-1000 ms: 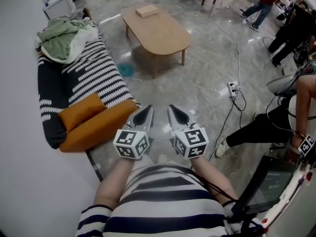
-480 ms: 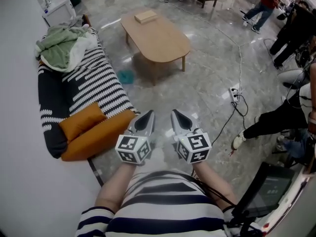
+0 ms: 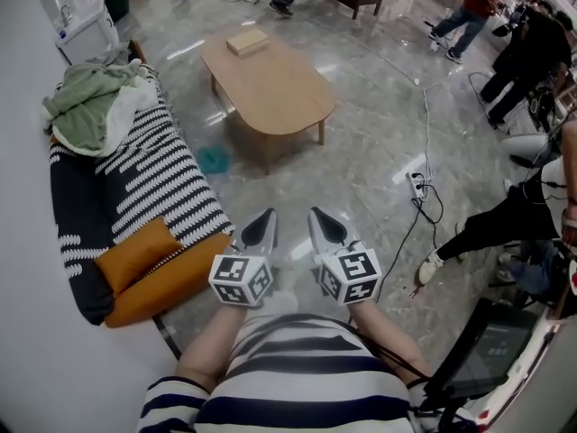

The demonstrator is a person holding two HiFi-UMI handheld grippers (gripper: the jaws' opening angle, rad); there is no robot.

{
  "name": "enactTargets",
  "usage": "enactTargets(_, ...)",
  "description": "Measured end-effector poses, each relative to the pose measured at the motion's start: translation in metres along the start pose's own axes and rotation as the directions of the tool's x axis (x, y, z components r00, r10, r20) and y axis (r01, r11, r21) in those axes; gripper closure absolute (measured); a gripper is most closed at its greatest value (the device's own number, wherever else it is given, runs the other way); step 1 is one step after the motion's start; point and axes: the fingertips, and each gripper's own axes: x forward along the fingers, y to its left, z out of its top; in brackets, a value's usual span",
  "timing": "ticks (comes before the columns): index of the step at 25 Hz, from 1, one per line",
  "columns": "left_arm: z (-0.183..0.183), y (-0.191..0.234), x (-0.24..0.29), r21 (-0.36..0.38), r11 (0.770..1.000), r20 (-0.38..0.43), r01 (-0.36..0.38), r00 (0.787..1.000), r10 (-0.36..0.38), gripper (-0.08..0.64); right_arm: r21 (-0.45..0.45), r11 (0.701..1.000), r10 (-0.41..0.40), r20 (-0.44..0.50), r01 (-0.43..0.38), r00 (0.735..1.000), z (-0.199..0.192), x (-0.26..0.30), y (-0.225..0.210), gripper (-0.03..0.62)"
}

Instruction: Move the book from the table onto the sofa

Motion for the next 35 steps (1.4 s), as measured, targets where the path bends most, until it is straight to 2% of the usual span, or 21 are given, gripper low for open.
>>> enactTargets(12, 0.009, 0.036, 0.057, 0.008, 1.0, -0.015, -0.011, 1.0, 0.012, 0.555, 0.008, 0.999, -0.035, 0.001, 0.035, 0.999, 0.016, 0.057, -0.037, 0.595)
enactTargets(16, 0.012, 0.042, 0.078, -0.007, 0.999, -0.018, -0.041, 0.999, 0.041, 0.555, 0.023, 0.998, -0.05, 0.003, 0.05, 0.999, 0.026, 0.071, -0.063, 0.595)
enactTargets(19, 0.019, 0.042, 0.102, 0.011, 0.999, -0.018, -0.051, 0.999, 0.051, 0.556, 0.048, 0.998, -0.053, 0.011, 0.052, 0.999, 0.034, 0.084, -0.089, 0.595)
enactTargets(27, 0.029, 0.037, 0.19, -0.002, 0.991, 0.009, -0.137, 0.99, 0.137, 0.556, -0.009, 0.999, 0.053, -0.012, -0.053, 0.999, 0.057, 0.124, -0.158, 0.595)
enactTargets(35, 0.031, 0.0, 0.28, -0.011, 0.988, 0.027, -0.157, 0.987, 0.157, 0.555, -0.019, 0.996, 0.09, -0.032, -0.091, 0.995, 0.076, 0.136, -0.247, 0.595)
